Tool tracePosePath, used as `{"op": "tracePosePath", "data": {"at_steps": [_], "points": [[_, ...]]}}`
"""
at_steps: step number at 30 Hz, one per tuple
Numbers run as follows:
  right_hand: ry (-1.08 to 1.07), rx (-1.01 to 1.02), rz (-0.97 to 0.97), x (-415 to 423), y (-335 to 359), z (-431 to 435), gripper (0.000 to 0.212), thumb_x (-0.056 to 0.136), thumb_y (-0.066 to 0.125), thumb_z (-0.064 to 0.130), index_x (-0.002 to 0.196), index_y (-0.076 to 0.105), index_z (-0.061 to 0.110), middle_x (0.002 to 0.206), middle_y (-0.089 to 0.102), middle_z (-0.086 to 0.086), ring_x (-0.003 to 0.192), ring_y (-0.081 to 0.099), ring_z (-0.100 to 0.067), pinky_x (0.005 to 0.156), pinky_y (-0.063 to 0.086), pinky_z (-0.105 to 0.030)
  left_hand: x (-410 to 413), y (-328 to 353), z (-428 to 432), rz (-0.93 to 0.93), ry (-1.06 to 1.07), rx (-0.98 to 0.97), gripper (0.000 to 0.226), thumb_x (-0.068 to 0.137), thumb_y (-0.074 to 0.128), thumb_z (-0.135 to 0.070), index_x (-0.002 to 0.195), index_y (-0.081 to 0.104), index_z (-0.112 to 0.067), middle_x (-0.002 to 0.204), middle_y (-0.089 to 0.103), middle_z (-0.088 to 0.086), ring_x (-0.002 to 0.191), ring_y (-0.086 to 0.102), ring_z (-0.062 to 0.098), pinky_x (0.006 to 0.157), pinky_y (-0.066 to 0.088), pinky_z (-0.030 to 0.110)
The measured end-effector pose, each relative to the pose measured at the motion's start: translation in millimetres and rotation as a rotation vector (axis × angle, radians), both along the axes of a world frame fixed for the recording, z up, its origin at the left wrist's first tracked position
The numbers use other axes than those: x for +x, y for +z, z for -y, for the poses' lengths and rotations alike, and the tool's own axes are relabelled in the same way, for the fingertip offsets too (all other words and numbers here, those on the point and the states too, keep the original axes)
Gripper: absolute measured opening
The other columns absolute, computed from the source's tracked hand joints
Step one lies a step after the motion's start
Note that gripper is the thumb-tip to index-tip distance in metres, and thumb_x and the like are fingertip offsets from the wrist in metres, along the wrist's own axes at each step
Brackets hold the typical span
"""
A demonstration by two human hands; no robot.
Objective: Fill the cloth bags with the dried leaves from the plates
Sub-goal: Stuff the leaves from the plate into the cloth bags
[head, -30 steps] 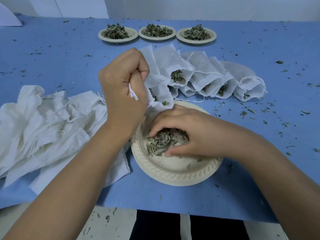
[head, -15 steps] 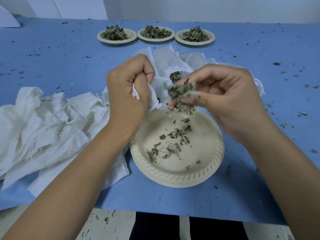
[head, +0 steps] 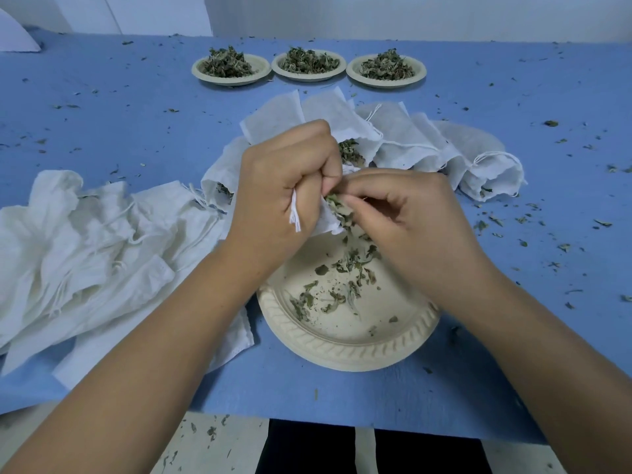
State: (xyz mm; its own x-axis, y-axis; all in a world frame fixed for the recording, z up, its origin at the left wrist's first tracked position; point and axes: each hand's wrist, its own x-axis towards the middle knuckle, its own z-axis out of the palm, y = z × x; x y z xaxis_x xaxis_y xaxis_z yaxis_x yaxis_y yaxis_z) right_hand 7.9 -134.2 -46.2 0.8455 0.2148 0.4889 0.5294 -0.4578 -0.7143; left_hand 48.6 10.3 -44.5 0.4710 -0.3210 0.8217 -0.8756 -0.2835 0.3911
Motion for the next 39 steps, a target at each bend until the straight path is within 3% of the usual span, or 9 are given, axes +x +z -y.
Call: {"op": "tracePosePath", "data": {"at_steps": [3, 6, 10, 15, 21, 26, 30, 36, 39], "points": [[0.095, -0.024, -0.052, -0.4, 5.2, 3.3, 0.020, 0.093, 0.055, 0.017, 0.105, 0.067, 0.008, 0.100, 0.067, -0.001, 0.089, 0.061, -0.006, 0.077, 0.046, -0.017, 1.0, 0.1, -2.1, -0.007, 0.041, -0.041, 0.029, 0.066, 0.033, 0.016, 0.058, 0.046, -0.008, 0.059, 0.038, 0.004, 0.054, 0.032, 0.014, 0.053, 0.025, 0.023], [0.157, -0.020, -0.089, 0.6, 7.3, 7.5, 0.033, 0.082, 0.069, 0.015, 0.113, 0.058, 0.014, 0.112, 0.058, 0.003, 0.105, 0.057, -0.009, 0.088, 0.049, -0.022, 1.4, 0.7, -3.1, -0.004, 0.082, -0.071, 0.027, 0.067, 0.032, 0.013, 0.059, 0.045, -0.009, 0.058, 0.038, 0.007, 0.055, 0.032, 0.014, 0.053, 0.024, 0.025], [0.129, 0.132, -0.040, 3.9, 6.3, 8.6, 0.025, 0.076, 0.072, -0.009, 0.095, 0.062, 0.004, 0.104, 0.060, -0.013, 0.096, 0.062, -0.020, 0.080, 0.053, -0.023, 0.9, 0.5, -3.1, -0.005, 0.076, -0.070, 0.028, 0.067, 0.032, 0.012, 0.061, 0.044, -0.013, 0.059, 0.038, 0.004, 0.055, 0.030, 0.012, 0.054, 0.024, 0.022], [0.108, 0.332, -0.029, 0.6, 3.7, 6.3, 0.016, 0.076, 0.072, -0.009, 0.087, 0.069, 0.002, 0.089, 0.067, -0.014, 0.084, 0.068, -0.025, 0.077, 0.057, -0.029, -0.8, 1.0, -1.5, -0.011, 0.052, -0.043, 0.027, 0.068, 0.032, 0.012, 0.058, 0.047, -0.008, 0.059, 0.038, 0.003, 0.054, 0.031, 0.012, 0.053, 0.024, 0.022], [-0.005, -0.062, 0.301, 2.3, -3.6, -5.2, 0.011, 0.075, 0.066, -0.012, 0.074, 0.072, -0.002, 0.075, 0.068, -0.011, 0.069, 0.064, -0.020, 0.066, 0.051, -0.028, -3.0, -0.5, 0.3, 0.021, 0.011, -0.022, 0.028, 0.063, 0.031, 0.016, 0.055, 0.045, -0.007, 0.058, 0.037, 0.005, 0.054, 0.031, 0.016, 0.053, 0.025, 0.023], [0.081, 0.075, 0.189, 3.3, 3.2, 8.5, 0.011, 0.089, 0.060, 0.000, 0.092, 0.070, -0.001, 0.094, 0.068, -0.009, 0.085, 0.065, -0.018, 0.076, 0.054, -0.033, 0.0, 0.4, -1.6, 0.006, 0.079, -0.114, 0.035, 0.064, 0.031, 0.017, 0.064, 0.042, -0.016, 0.060, 0.037, 0.001, 0.055, 0.030, 0.009, 0.055, 0.025, 0.019], [0.219, 0.201, 0.115, -1.8, 3.6, 1.5, 0.016, 0.081, 0.070, 0.002, 0.096, 0.065, 0.001, 0.095, 0.062, -0.015, 0.090, 0.061, -0.025, 0.073, 0.053, -0.029, 0.0, -1.5, -0.4, 0.002, 0.104, -0.123, 0.038, 0.063, 0.033, 0.022, 0.063, 0.044, -0.014, 0.060, 0.036, 0.000, 0.054, 0.032, 0.010, 0.054, 0.024, 0.021], [0.194, 0.608, -0.179, -2.9, 1.1, -4.7, 0.014, 0.076, 0.069, -0.013, 0.084, 0.066, -0.002, 0.081, 0.067, -0.017, 0.069, 0.063, -0.018, 0.070, 0.055, -0.025, -2.0, -0.2, 1.0, 0.043, 0.030, -0.050, 0.029, 0.067, 0.032, 0.015, 0.057, 0.047, -0.009, 0.058, 0.039, 0.003, 0.053, 0.032, 0.015, 0.052, 0.026, 0.024], [0.108, 0.440, -0.004, -0.7, 1.2, -2.7, 0.010, 0.079, 0.070, -0.007, 0.083, 0.067, 0.001, 0.082, 0.067, -0.011, 0.077, 0.066, -0.020, 0.074, 0.056, -0.031, -3.1, -0.3, 2.0, 0.060, -0.003, -0.056, 0.032, 0.067, 0.032, 0.015, 0.060, 0.044, -0.013, 0.058, 0.038, 0.004, 0.054, 0.031, 0.013, 0.053, 0.026, 0.022]]}}
